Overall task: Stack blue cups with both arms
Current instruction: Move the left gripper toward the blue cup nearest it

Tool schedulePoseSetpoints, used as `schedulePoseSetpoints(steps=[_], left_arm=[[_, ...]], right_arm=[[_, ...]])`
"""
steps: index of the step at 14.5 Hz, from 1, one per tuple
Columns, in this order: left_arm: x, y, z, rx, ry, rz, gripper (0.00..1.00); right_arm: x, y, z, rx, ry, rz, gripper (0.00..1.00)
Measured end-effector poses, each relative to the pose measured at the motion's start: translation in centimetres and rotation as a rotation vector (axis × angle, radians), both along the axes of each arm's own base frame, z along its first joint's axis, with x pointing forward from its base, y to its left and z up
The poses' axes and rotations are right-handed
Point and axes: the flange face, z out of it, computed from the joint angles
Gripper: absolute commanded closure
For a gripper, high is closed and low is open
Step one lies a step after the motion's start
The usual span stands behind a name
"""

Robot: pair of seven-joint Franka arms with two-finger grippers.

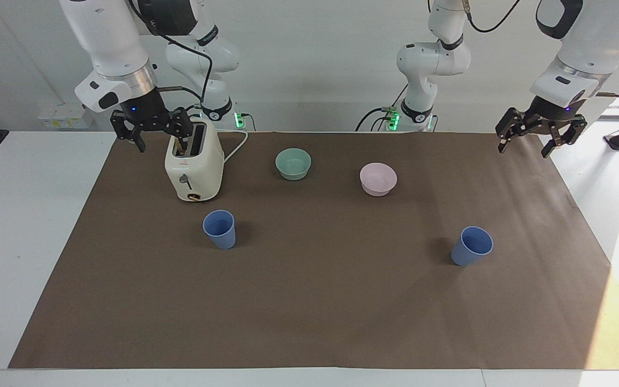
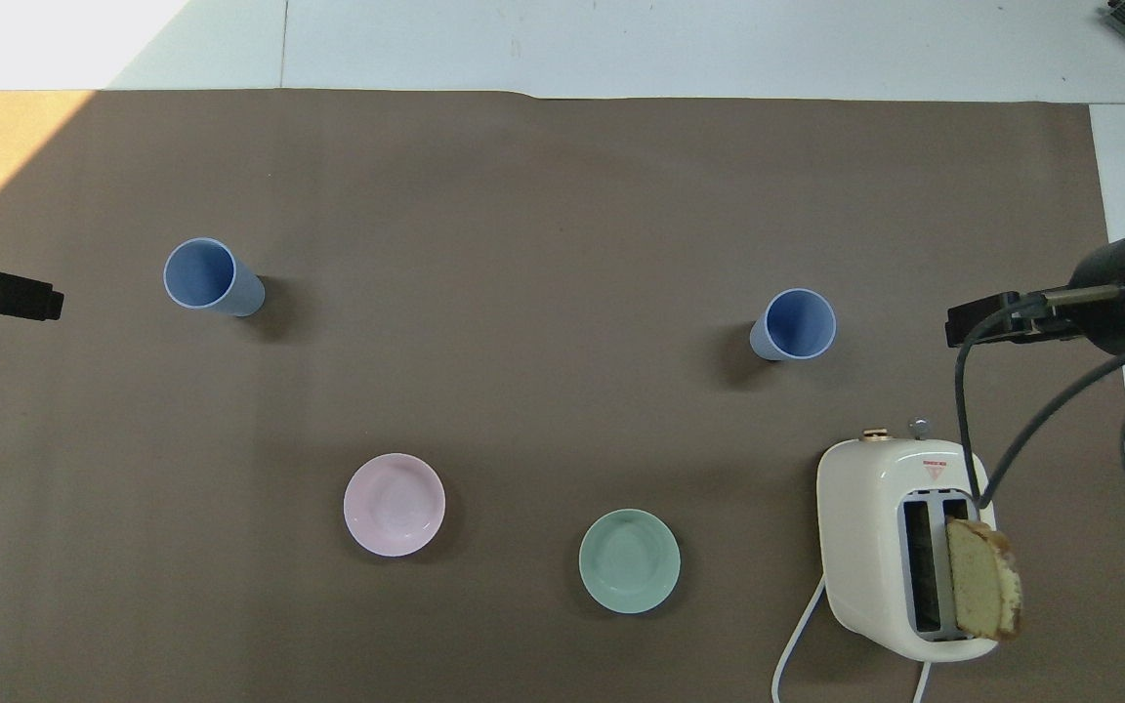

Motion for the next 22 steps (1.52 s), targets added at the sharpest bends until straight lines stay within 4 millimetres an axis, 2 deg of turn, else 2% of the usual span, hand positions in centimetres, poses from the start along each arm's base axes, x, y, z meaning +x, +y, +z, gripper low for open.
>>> schedulePoseSetpoints(steps=[5,8,13,16,20,22], left_arm=[[0.9,0.3,-0.5,0.0,-0.022,0.007,0.0],[2.9,0.2,-2.8,0.003,-0.029,0.007,0.0],[7.2,0.3,-8.3,0.001,-0.06,0.017,0.0],[9.1,1.5,-12.5,-0.003,-0.048,0.041,0.13],[9.8,2.4,-19.3,-0.025,-0.024,0.071,0.2],[9.5,2.4,-21.8,-0.028,-0.022,0.075,0.27]], right_arm=[[0.0,0.0,0.0,0.0,0.0,0.0,0.0],[0.0,0.0,0.0,0.0,0.0,0.0,0.0],[0.0,0.0,0.0,0.0,0.0,0.0,0.0],[0.0,0.0,0.0,0.0,0.0,0.0,0.0],[0.0,0.0,0.0,0.0,0.0,0.0,0.0],[0.0,0.0,0.0,0.0,0.0,0.0,0.0]])
